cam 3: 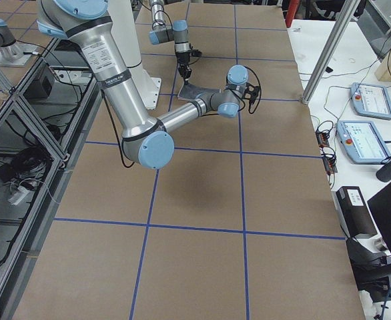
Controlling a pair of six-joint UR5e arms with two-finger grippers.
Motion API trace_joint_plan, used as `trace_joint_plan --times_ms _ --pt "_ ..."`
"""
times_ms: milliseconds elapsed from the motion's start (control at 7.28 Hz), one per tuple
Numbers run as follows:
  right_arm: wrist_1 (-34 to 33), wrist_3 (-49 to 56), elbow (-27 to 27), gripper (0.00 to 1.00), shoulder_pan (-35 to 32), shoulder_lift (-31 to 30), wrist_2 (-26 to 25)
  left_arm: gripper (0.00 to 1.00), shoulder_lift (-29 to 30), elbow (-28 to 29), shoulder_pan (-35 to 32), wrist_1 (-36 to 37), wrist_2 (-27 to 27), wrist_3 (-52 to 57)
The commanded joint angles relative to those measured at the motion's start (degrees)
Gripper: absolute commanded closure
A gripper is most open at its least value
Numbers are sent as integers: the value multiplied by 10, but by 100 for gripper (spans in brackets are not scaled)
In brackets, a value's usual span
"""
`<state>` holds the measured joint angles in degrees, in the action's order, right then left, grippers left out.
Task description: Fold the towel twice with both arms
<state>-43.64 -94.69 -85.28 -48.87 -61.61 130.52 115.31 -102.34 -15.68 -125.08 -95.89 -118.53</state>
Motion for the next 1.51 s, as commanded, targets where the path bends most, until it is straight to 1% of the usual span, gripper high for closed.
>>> trace_joint_plan --times_ms 0,275,412,687,824,1099,1373 --pt "1 2 -1 0 1 0 0 100 13 4 -29 2 0 3" --pt "1 13 -2 0 0 1 0 100 31 8 -50 3 0 3" --pt "1 13 -2 0 0 1 -1 100 46 21 -62 3 -1 4" --pt "0 15 -2 0 0 1 -6 100 91 71 -85 5 -2 3" --pt "0 16 -2 0 0 2 -6 100 104 89 -89 5 -2 2" --pt "1 17 -1 0 0 2 -18 100 121 103 -95 5 -1 -1" --pt "0 33 0 0 0 1 -19 100 138 136 -107 4 -1 -2"
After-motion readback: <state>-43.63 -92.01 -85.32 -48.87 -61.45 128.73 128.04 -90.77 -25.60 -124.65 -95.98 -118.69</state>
